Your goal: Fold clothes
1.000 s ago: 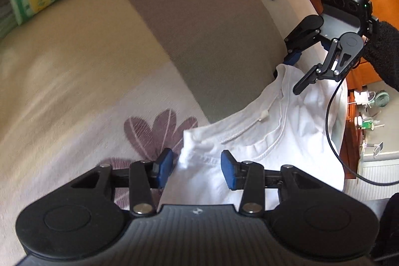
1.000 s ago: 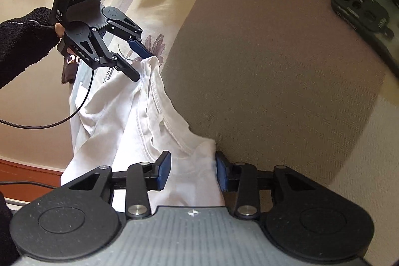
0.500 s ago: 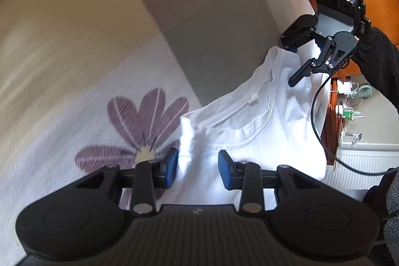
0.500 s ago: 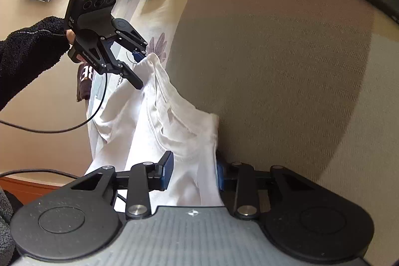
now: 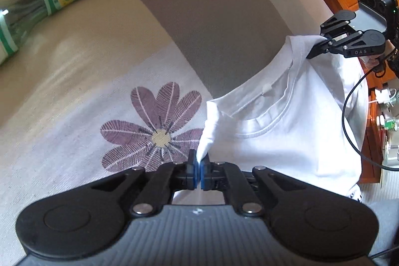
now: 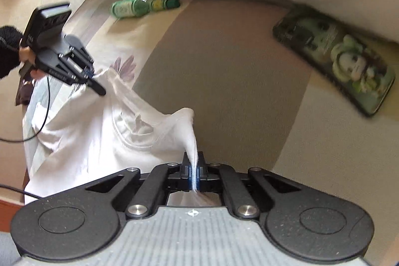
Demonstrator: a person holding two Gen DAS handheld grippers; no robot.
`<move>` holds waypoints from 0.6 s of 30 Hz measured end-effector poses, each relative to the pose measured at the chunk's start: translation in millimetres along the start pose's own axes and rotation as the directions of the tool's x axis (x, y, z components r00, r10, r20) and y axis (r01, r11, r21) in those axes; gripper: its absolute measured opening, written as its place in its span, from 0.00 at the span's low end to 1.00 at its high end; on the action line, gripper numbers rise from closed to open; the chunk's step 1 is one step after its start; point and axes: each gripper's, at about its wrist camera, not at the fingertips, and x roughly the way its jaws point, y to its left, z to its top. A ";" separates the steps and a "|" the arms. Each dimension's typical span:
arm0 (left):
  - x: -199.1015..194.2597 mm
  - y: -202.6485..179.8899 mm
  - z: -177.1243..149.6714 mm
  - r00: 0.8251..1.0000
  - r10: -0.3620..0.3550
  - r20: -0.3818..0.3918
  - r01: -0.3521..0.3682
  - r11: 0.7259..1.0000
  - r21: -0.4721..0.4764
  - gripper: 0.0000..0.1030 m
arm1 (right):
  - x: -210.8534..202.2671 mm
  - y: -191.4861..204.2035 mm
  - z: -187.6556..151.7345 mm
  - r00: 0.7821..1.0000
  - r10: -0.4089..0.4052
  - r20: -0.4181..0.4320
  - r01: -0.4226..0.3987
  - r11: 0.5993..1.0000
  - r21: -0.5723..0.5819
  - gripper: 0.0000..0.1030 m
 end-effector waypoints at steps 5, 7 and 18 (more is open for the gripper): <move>-20.9 12.5 18.9 0.986 0.111 0.126 -0.106 0.993 -0.047 0.02 | -3.0 -16.8 27.8 0.994 -0.101 0.037 0.102 0.995 -0.021 0.04; -20.6 19.1 28.8 0.980 0.137 0.141 -0.129 0.989 -0.068 0.02 | 1.7 -19.2 38.0 0.989 -0.144 0.034 0.146 0.989 -0.039 0.04; 0.7 15.8 27.2 0.939 0.288 0.188 -0.257 0.950 -0.176 0.15 | 28.3 1.5 30.9 0.949 -0.309 0.065 0.311 0.950 -0.028 0.23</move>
